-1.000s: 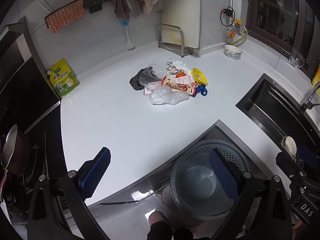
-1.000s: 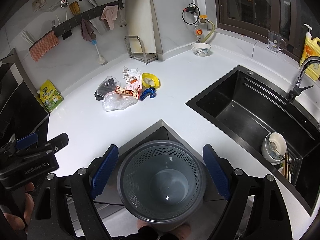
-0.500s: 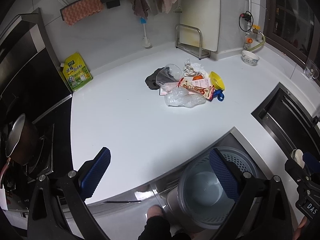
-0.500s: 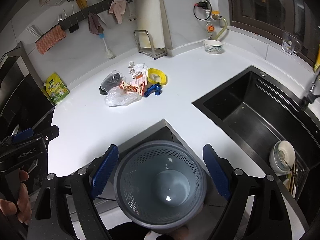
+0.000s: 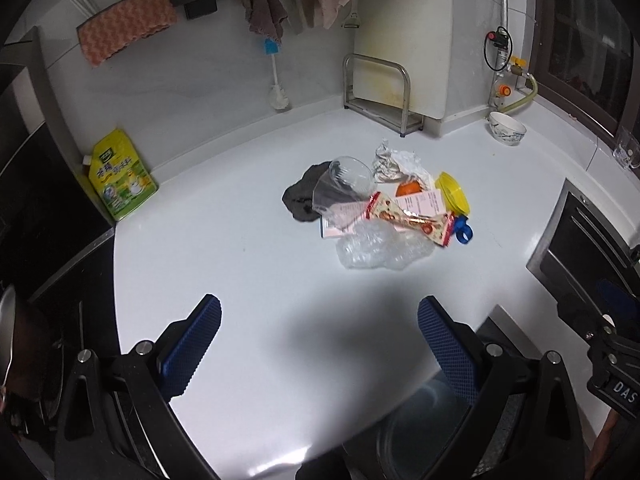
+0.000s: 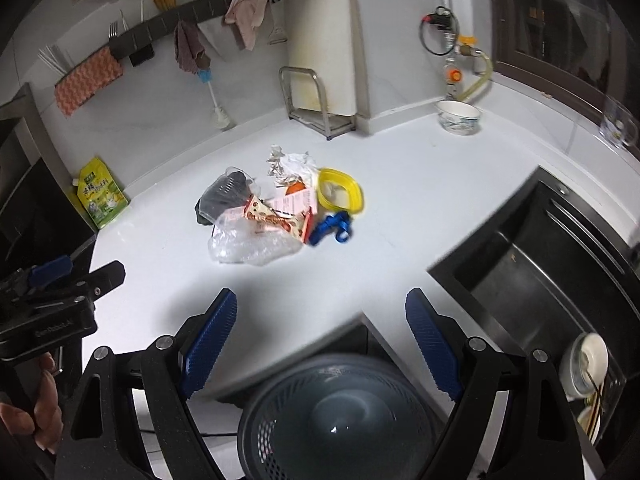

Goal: Collect trash
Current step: 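Reach both tools to the trash pile while the right grasps the snack wrapper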

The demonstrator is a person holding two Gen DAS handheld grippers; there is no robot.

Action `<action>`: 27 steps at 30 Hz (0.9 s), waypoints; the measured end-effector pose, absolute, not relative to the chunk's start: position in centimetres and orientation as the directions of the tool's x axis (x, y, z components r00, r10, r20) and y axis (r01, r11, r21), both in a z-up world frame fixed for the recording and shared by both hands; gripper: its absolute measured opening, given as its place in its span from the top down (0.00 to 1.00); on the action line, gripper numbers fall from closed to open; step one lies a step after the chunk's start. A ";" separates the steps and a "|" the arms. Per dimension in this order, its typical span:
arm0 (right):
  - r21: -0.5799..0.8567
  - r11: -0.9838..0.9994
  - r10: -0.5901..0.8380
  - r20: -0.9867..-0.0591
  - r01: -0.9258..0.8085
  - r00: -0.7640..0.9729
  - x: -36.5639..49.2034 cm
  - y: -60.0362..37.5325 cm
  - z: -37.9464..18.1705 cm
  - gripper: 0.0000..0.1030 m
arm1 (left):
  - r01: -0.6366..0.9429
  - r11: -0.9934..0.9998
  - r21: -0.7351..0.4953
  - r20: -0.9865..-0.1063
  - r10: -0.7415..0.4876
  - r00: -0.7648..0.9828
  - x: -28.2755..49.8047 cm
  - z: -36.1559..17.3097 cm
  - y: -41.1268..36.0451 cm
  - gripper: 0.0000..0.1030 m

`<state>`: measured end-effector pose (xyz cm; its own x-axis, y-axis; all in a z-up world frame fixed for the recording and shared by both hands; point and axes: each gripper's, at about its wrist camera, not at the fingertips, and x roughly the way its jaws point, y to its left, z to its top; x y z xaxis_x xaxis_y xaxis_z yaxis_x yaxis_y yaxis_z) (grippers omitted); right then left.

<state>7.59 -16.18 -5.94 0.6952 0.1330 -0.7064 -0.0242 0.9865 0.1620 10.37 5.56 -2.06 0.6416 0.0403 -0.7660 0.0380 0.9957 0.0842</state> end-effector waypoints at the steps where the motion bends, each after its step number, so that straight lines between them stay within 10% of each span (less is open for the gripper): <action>1: 0.164 0.986 0.136 -0.710 -0.025 0.692 8.6 -15.8 -6.3 0.20 | 0.048 0.996 0.081 -0.767 0.032 0.641 11.3 -2.4 6.0 0.06; 27: -0.102 0.975 0.063 -0.725 -0.198 0.686 25.0 -8.5 -14.4 0.20 | 0.042 0.998 0.053 -0.812 0.019 0.583 20.8 -10.5 9.8 0.06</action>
